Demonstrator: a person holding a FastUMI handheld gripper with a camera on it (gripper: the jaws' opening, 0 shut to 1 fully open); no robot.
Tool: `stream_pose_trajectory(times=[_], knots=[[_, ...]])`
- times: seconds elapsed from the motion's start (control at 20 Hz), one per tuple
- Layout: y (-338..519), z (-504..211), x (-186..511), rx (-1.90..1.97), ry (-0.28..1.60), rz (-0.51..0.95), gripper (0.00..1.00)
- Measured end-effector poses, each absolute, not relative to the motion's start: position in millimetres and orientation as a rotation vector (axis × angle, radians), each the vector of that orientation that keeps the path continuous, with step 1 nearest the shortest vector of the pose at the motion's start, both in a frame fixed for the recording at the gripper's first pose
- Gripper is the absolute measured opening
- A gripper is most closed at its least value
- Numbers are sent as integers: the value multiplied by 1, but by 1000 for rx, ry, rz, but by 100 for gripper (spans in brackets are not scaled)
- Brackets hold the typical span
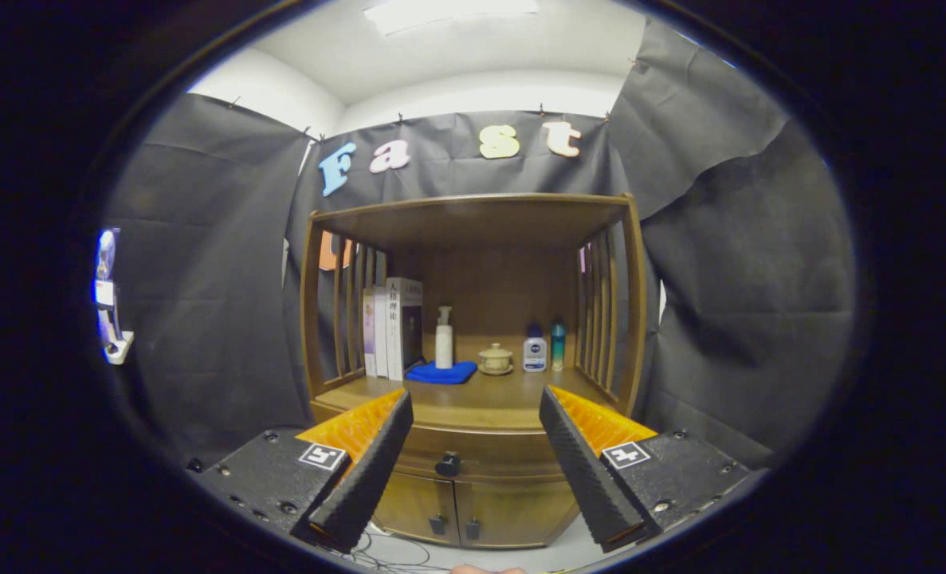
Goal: Pull open the drawer, take out the items inside it, and place them on the countertop above the cabinet.
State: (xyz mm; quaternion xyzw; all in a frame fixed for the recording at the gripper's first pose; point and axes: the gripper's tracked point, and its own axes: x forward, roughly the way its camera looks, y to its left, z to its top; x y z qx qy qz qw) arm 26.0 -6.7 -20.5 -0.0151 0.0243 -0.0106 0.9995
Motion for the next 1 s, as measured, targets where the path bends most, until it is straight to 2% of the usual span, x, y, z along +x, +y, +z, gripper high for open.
stream_pose_trajectory(times=[0.3,1.0], knots=[[0,-34,41,-14,30,-34,100],[12,-146,142,54,136,-72,100]])
